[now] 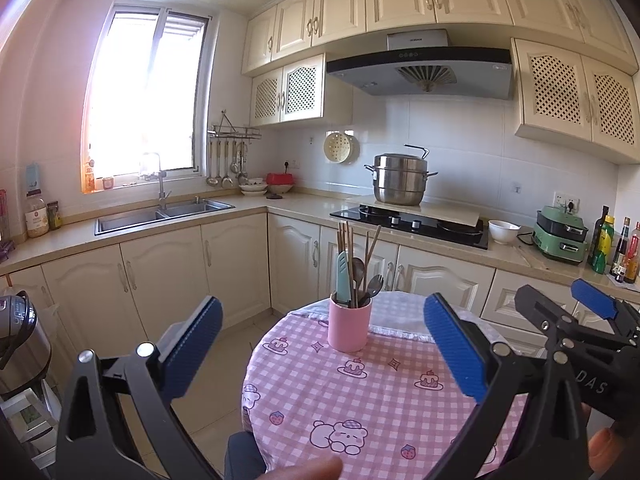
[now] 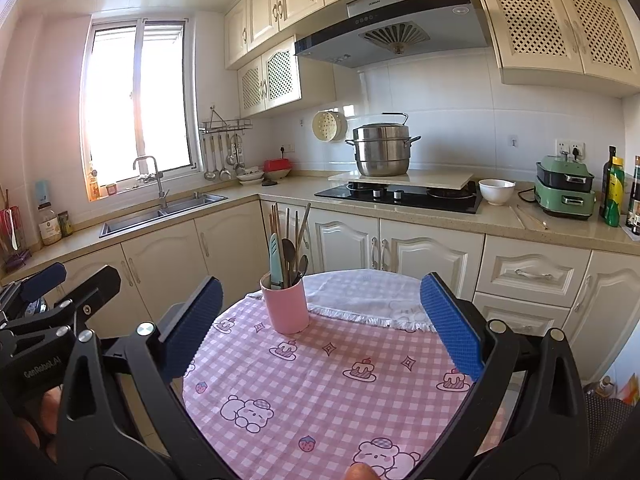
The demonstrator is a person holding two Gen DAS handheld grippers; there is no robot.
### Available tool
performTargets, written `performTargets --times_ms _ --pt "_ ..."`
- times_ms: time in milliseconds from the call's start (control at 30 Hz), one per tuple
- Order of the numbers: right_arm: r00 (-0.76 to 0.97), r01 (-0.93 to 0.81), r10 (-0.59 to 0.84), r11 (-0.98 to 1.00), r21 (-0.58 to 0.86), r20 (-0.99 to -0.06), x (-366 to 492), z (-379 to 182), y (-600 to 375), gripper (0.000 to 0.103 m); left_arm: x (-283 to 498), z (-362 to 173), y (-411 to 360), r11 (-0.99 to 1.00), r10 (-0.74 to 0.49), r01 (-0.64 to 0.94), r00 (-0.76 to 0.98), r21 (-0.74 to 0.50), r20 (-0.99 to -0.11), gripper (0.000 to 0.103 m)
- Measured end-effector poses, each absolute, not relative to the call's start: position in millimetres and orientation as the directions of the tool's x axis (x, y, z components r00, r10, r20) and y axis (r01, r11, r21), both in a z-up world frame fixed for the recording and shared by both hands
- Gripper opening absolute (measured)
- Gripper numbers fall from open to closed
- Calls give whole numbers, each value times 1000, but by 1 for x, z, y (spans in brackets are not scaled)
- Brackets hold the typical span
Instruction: Organize utensils
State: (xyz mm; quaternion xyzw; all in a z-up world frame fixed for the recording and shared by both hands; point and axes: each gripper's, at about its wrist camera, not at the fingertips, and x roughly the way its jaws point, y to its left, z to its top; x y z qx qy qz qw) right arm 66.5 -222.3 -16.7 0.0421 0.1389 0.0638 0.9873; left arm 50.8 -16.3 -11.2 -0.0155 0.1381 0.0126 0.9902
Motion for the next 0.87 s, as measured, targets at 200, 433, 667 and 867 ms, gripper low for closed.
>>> performTargets --times_ms 200,433,667,867 --pt "953 -112 136 989 101 -270 66 -17 -222 97 50 -11 -16 999 23 -31 962 -24 -271 99" --pt "953 -114 137 988 101 -270 66 -17 -222 97 50 -10 -15 999 24 -33 961 -27 -275 99" --pt "952 -112 136 988 103 -273 66 -19 -222 97 49 -11 -15 999 13 -21 962 -29 -273 99" --pt "952 -110 136 988 107 -274 66 -20 -223 97 53 -12 -17 999 27 -34 955 -20 -295 99"
